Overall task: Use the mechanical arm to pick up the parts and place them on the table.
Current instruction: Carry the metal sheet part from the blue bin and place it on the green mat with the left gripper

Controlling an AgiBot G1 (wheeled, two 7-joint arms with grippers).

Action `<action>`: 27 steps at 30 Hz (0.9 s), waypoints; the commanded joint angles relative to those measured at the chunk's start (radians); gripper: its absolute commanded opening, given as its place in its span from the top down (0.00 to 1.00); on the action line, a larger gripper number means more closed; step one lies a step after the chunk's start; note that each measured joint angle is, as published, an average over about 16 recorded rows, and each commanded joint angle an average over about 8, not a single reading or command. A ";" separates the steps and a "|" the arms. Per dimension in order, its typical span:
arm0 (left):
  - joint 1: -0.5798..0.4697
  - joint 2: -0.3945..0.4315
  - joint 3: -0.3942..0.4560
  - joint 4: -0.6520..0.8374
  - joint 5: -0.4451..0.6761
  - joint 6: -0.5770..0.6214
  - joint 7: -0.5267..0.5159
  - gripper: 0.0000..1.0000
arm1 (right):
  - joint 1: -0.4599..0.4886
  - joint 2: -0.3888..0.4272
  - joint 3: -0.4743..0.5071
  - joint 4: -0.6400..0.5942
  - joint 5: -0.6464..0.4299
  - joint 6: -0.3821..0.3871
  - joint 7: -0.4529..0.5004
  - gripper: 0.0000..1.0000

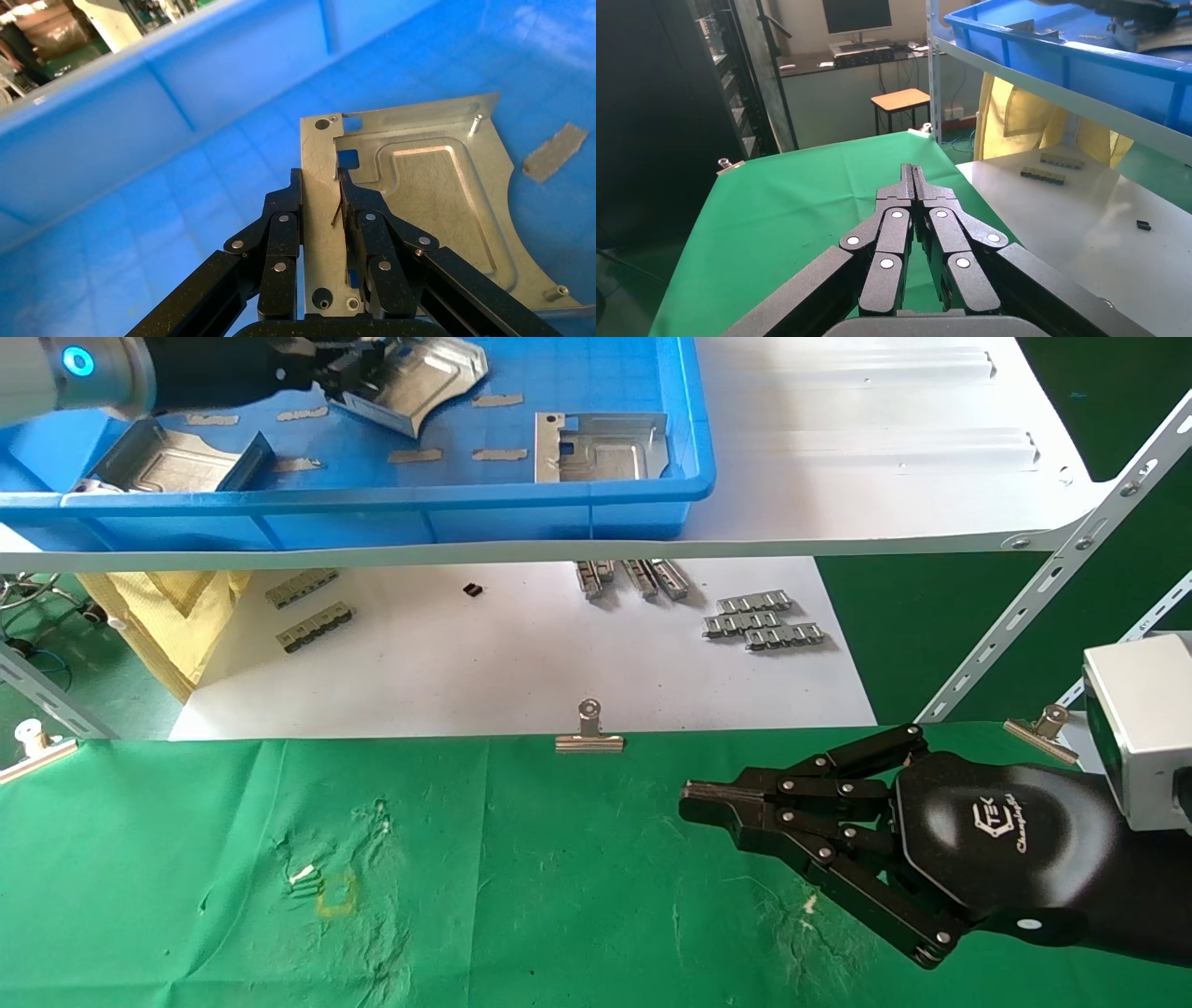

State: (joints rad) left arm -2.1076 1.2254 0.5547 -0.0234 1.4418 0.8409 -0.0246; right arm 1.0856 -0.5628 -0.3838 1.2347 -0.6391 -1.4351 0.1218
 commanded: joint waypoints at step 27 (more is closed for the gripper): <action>0.253 -0.378 0.010 -0.459 -0.338 0.770 0.493 1.00 | 0.000 0.000 0.000 0.000 0.000 0.000 0.000 0.00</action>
State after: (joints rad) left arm -1.8657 0.8535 0.5794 -0.4539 1.1262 1.6065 0.4621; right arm 1.0856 -0.5628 -0.3838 1.2347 -0.6391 -1.4351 0.1218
